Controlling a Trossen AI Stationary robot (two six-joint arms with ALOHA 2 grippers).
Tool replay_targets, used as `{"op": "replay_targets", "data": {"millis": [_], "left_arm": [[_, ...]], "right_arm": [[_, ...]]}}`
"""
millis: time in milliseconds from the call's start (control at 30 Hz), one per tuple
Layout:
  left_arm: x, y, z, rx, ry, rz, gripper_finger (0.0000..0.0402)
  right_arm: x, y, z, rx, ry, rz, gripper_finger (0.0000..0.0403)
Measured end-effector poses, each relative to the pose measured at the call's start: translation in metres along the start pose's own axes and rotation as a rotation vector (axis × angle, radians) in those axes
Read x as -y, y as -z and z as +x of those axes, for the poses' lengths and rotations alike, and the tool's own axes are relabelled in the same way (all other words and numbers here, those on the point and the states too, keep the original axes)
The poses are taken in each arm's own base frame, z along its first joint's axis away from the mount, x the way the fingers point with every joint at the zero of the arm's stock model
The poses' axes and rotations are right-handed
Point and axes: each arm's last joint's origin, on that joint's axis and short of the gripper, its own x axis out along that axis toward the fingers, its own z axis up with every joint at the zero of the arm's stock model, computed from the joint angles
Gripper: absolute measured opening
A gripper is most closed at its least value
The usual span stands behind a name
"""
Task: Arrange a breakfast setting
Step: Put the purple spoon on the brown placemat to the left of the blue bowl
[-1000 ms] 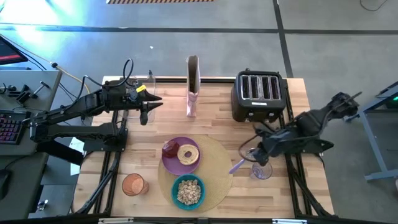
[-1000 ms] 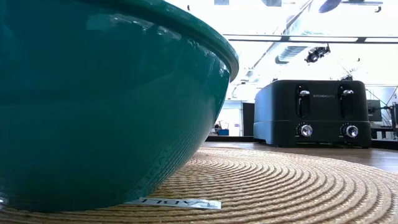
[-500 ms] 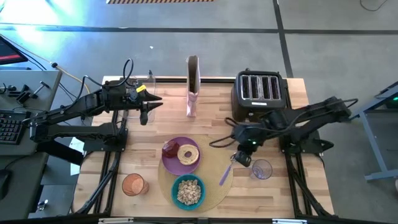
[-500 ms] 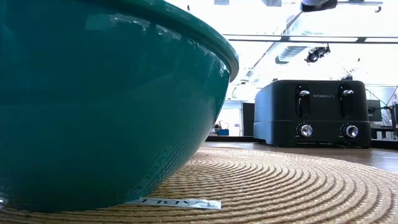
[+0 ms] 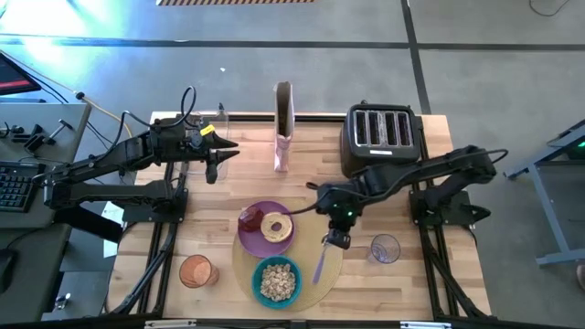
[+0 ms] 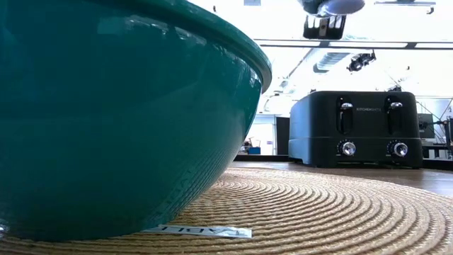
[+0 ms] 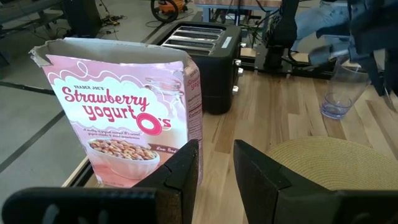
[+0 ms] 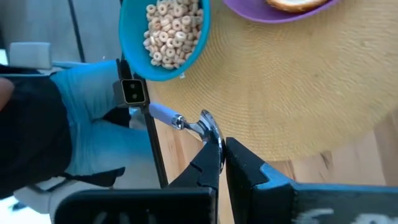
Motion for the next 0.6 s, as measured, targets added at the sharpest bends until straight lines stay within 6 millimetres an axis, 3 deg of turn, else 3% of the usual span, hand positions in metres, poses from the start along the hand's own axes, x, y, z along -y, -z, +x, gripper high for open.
{"op": "replay_targets", "data": {"millis": [600], "left_arm": [[0.000, 0.000, 0.000, 0.000, 0.000, 0.000, 0.0090]], "right_arm": [[0.008, -0.017, 0.072, -0.124, -0.067, -0.093, 0.0000]]}}
